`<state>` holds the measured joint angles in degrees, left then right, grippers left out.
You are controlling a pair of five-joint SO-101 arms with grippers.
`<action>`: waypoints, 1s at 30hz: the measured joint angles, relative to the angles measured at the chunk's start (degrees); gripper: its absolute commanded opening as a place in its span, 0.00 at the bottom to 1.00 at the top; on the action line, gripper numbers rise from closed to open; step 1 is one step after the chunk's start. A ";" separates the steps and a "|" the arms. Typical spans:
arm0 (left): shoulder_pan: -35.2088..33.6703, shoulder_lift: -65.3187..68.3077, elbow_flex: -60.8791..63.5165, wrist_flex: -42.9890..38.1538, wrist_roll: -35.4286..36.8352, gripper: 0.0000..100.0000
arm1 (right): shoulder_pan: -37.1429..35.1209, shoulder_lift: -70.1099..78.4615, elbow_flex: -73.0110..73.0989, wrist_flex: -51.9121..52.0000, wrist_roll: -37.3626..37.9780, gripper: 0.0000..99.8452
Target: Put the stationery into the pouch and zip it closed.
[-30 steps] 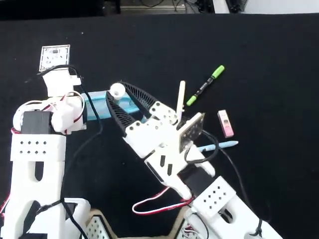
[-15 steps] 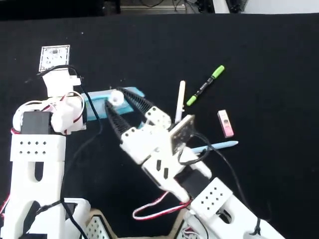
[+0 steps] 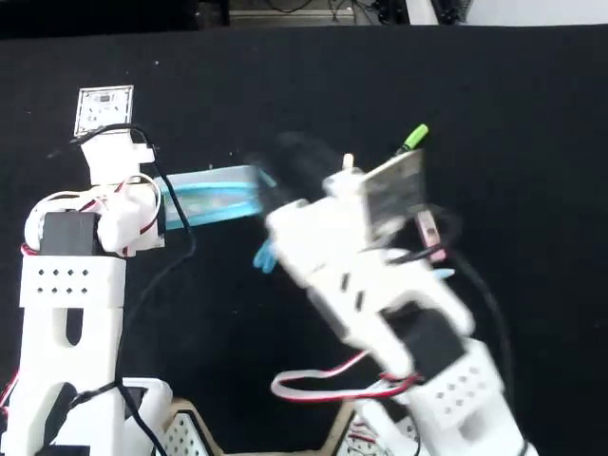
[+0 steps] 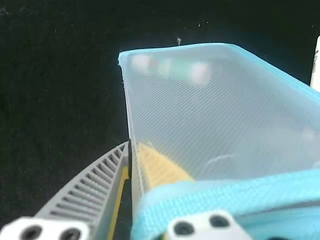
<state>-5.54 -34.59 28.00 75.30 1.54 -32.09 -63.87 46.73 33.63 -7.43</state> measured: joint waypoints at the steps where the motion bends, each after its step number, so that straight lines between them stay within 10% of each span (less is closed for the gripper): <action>1: 0.00 0.00 0.00 0.00 0.00 0.03 | 3.69 0.00 -2.46 3.87 0.00 0.15; 17: 0.00 0.00 0.00 0.00 0.00 0.03 | 34.90 14.86 5.27 20.13 2.90 0.16; 30: 0.00 0.00 0.00 0.00 0.00 0.03 | 41.05 57.58 -19.52 31.82 9.49 0.16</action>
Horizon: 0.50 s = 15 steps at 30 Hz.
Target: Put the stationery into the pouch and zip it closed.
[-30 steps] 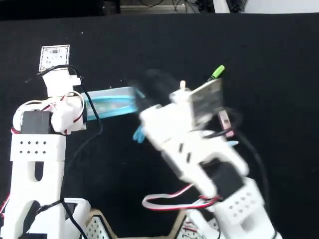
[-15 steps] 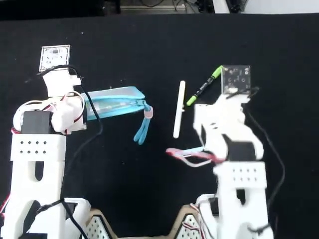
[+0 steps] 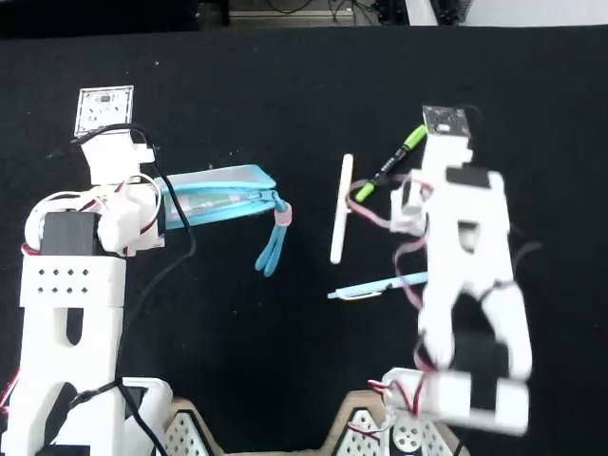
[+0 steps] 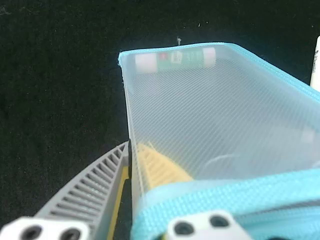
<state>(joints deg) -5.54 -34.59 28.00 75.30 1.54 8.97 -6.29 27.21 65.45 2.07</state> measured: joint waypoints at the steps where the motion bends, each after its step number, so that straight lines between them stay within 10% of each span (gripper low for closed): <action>1: 0.00 0.00 0.00 0.00 0.00 0.03 | 0.00 3.69 -3.60 1.85 0.09 0.16; 15: 0.00 0.00 0.00 0.00 0.00 0.03 | 5.89 34.73 -32.35 8.18 8.70 0.16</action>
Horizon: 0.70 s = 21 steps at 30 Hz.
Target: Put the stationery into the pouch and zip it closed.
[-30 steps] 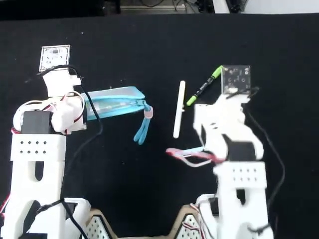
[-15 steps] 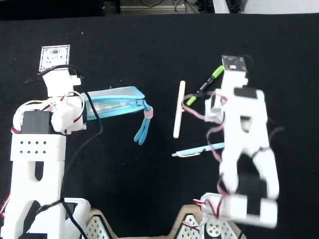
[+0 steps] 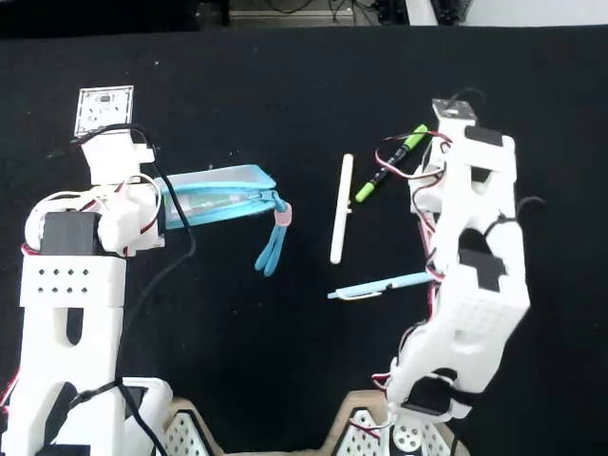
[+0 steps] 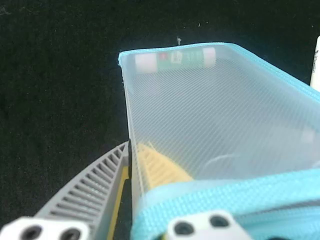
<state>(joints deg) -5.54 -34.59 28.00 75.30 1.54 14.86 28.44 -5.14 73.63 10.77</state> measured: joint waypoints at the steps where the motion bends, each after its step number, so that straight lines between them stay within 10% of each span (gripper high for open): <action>1: 0.00 0.00 0.00 0.00 0.00 0.03 | 0.00 1.41 -1.05 0.00 1.23 0.16; 21: 0.00 0.00 0.00 0.00 0.00 0.03 | 2.02 6.68 -8.26 6.33 8.62 0.01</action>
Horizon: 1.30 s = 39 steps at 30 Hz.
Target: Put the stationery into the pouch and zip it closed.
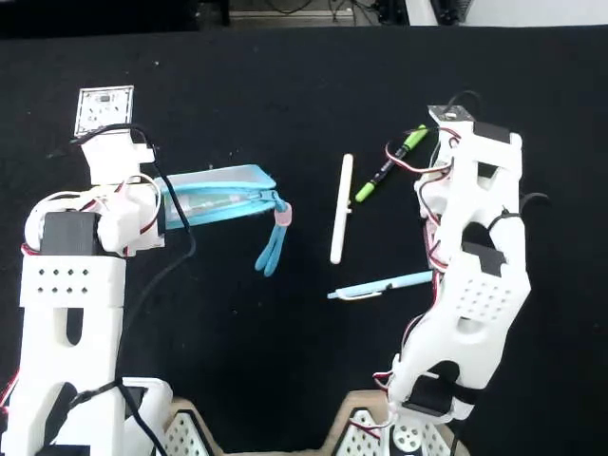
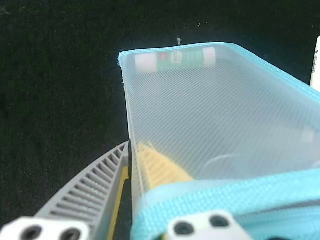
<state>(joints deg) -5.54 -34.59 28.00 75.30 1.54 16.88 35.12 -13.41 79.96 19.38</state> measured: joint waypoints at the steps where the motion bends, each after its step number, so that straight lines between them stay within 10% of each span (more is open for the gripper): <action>1: 0.00 0.00 0.00 0.00 0.00 0.03 | 0.00 -0.97 0.00 0.70 0.00 0.01; 18: 0.00 0.00 0.00 0.00 0.00 0.03 | -13.98 -45.54 29.01 2.99 -0.62 0.01; 39: 0.00 0.00 1.32 -1.14 0.00 0.03 | -54.51 -96.26 35.34 -12.04 -16.62 0.01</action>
<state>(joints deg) -5.54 -34.59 29.32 74.15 1.54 -37.63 -61.14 21.93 67.91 2.77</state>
